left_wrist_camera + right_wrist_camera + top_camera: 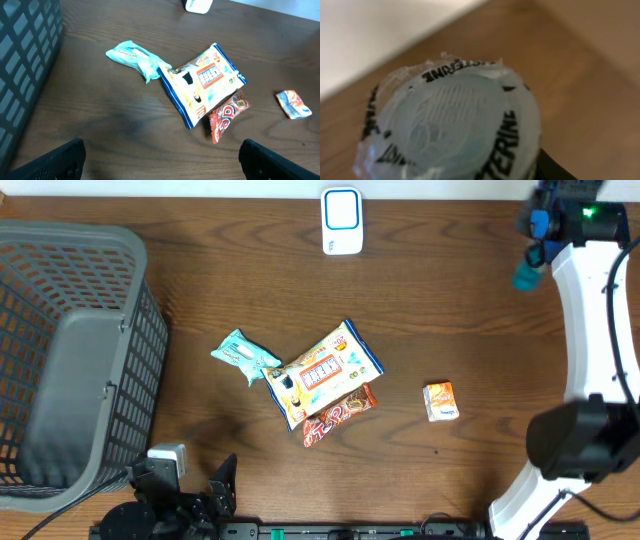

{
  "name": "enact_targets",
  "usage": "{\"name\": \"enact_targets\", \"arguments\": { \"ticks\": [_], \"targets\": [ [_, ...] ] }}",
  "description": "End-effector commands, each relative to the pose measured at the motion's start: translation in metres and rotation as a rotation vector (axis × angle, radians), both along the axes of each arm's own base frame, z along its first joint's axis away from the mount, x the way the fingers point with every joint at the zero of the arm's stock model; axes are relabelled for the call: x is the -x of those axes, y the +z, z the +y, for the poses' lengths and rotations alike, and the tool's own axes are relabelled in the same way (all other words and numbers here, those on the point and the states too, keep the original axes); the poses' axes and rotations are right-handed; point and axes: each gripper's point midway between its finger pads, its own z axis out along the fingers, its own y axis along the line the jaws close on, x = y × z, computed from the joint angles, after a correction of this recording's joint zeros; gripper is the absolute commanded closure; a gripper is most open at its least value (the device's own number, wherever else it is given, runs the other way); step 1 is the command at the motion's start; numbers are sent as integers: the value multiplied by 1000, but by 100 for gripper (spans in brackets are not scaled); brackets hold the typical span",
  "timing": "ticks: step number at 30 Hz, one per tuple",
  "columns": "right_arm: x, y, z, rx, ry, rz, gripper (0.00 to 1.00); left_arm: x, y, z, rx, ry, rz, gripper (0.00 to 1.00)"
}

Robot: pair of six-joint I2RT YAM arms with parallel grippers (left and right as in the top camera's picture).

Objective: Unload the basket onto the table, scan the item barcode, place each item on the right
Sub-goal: 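Carry the bottle right and set it at the table's right edge, then reach the right gripper to the small orange pack and grasp it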

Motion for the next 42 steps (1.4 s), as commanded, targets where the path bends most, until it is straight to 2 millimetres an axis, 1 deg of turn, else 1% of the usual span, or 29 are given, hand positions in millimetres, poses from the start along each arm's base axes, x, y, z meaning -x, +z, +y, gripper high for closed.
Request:
{"name": "enact_targets", "arguments": {
  "ticks": [1,3,7,9,10,11,12,14,15,17,19,20,21,22,23,24,26,27,28,30,31,32,33,35,36,38,40,41,42],
  "targets": [
    [23,-39,-72,199,-227,138,99,1,2,-1,5,-7,-4,2],
    [32,-69,-100,228,-263,228,99,1,2,-1,5,-7,-4,2],
    [62,-123,-149,263,-324,438,99,1,2,-1,5,-7,-4,2],
    [79,-143,-169,246,-358,508,99,1,2,-2,6,-8,-4,2],
    [86,-147,-176,238,-376,521,97,1,2,-1,5,-7,-4,2],
    [92,-148,-183,230,-399,523,90,1,2,-1,5,-7,-4,2],
    [100,-148,-192,222,-427,518,78,1,2,-1,5,-7,-4,2],
    [108,-139,-203,208,-455,493,54,1,2,-1,5,-7,-4,2],
    [109,-132,-207,190,-462,463,45,1,2,-1,5,-7,-4,2],
    [109,-115,-211,148,-463,388,30,1,2,-2,6,-8,-4,2],
    [108,-85,-212,120,-458,288,5,1,2,-1,5,-7,-4,2],
    [108,-70,-211,114,-456,244,1,1,2,-1,5,-7,-4,2],
    [107,-55,-209,109,-450,201,1,1,2,-1,5,-7,-4,2],
    [107,-34,-205,98,-435,140,0,1,2,-2,6,-8,-4,2],
    [105,-18,-198,78,-411,87,1,1,2,-1,5,-7,-4,2],
    [97,9,-180,14,-341,-21,1,1,2,-1,5,-7,-4,2],
    [86,42,-150,-80,-214,-149,1,1,2,-2,6,-8,-4,2],
    [79,67,-124,-155,-103,-237,1,1,2,-1,5,-7,-4,2],
    [78,84,-105,-200,-27,-290,1,1,2,-2,6,-8,-4,2],
    [81,123,-56,-292,150,-394,1,1,2,-2,6,-8,-4,2],
    [84,136,-39,-319,209,-423,1,1,2,-1,5,-7,-4,2],
    [90,151,-14,-356,289,-450,1,1,2,-1,5,-7,-4,2],
    [97,158,5,-385,341,-457,1,1,2,-1,5,-7,-4,2],
    [115,162,48,-461,428,-425,1,1,2,-1,5,-7,-4,2],
    [122,158,65,-494,448,-395,1,1,2,-2,6,-8,-4,2],
    [135,144,98,-548,490,-304,1,1,2,-2,6,-8,-4,2],
    [150,119,132,-597,533,-164,1,1,2,-2,6,-8,-4,2],
    [161,93,157,-621,567,-40,1,1,2,-1,5,-7,-4,2],
    [168,75,171,-627,585,36,1,1,2,-2,6,-8,-4,2]
  ]
}}
